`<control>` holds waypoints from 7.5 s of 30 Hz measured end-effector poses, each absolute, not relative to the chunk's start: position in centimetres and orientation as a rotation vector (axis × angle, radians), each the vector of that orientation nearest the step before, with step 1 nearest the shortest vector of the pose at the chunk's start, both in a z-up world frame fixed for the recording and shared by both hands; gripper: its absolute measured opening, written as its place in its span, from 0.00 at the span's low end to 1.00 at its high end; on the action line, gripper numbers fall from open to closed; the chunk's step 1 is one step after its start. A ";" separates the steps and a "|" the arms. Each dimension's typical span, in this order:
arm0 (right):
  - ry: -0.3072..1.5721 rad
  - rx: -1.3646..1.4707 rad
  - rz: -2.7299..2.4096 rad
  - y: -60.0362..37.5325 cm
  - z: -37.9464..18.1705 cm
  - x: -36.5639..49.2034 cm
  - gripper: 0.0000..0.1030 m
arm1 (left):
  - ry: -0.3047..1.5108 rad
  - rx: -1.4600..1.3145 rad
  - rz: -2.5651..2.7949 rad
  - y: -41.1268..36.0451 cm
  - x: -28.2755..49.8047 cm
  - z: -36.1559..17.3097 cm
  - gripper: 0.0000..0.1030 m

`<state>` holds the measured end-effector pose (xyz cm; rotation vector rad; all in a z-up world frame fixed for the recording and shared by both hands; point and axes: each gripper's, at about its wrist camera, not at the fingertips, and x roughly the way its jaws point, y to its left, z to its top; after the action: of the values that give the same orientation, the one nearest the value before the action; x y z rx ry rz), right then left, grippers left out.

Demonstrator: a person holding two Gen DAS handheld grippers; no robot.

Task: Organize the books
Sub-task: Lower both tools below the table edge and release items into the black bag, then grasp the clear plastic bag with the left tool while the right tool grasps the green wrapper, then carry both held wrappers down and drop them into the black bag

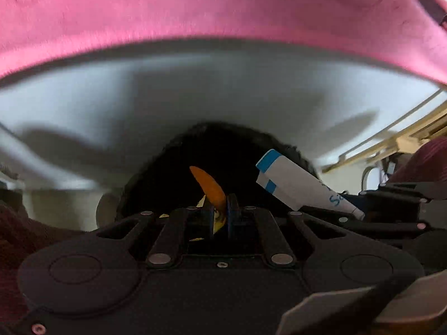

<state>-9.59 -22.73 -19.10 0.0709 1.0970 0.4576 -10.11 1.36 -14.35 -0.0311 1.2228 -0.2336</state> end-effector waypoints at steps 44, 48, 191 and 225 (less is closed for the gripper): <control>0.366 0.120 0.343 -27.9 -1.6 -5.6 0.84 | 0.612 -0.181 -0.206 2.0 -1.7 5.1 0.87; 0.314 0.201 0.312 -28.4 -0.2 -3.1 0.84 | 0.597 -0.284 -0.157 3.1 1.6 5.5 0.84; 1.022 0.141 0.399 -23.0 -21.7 -9.4 0.33 | 1.327 -0.205 -0.199 -0.5 -12.3 -15.3 0.30; 0.960 0.167 0.391 -23.9 -19.5 -9.4 0.63 | 1.274 -0.210 -0.151 1.3 -12.2 -13.0 0.58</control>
<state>-9.38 -23.91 -19.48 0.1670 0.9602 0.3912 -12.16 1.30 -12.96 -0.2100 1.2737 -0.1515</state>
